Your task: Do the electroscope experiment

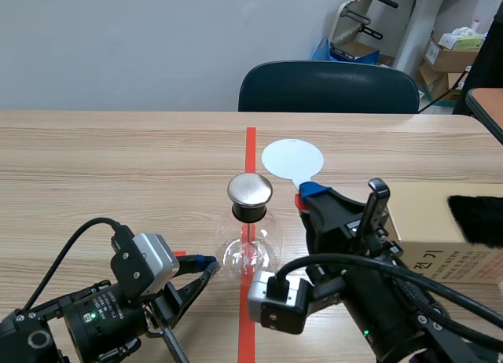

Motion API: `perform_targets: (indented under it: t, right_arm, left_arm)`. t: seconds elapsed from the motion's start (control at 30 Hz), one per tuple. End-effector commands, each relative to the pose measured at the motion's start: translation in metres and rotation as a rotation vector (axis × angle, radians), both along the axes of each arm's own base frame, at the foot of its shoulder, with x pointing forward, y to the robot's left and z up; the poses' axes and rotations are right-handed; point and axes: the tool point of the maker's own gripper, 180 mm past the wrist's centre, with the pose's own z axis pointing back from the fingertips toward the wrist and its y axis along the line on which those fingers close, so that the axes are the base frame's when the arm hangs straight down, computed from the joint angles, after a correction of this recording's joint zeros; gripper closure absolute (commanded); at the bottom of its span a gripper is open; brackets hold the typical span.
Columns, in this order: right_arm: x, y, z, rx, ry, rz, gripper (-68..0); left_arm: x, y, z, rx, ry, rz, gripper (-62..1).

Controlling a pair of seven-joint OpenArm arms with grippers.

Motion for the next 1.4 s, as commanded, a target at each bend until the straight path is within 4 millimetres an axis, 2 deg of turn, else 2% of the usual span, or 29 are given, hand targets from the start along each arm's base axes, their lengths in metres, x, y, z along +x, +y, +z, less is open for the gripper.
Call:
perform_targets:
  t: [0.0, 0.43, 0.73, 1.37]
  right_arm:
    - [0.0, -0.001, 0.008, -0.004, -0.032, 0.014, -0.9]
    - [-0.021, 0.02, 0.011, -0.008, -0.057, 0.171, -0.9]
    - [-0.029, 0.028, 0.01, -0.002, -0.051, 0.23, -0.9]
    - [-0.031, 0.03, 0.008, -0.01, -0.044, 0.245, -0.9]
  left_arm:
    - [0.004, -0.004, 0.009, -0.028, -0.021, -0.001, -2.5]
    - [0.007, -0.004, 0.0, -0.011, 0.038, 0.039, -2.5]
    - [0.007, -0.003, 0.0, -0.011, 0.04, 0.041, -2.5]
    - [0.009, -0.002, 0.0, -0.024, 0.047, 0.053, -2.5]
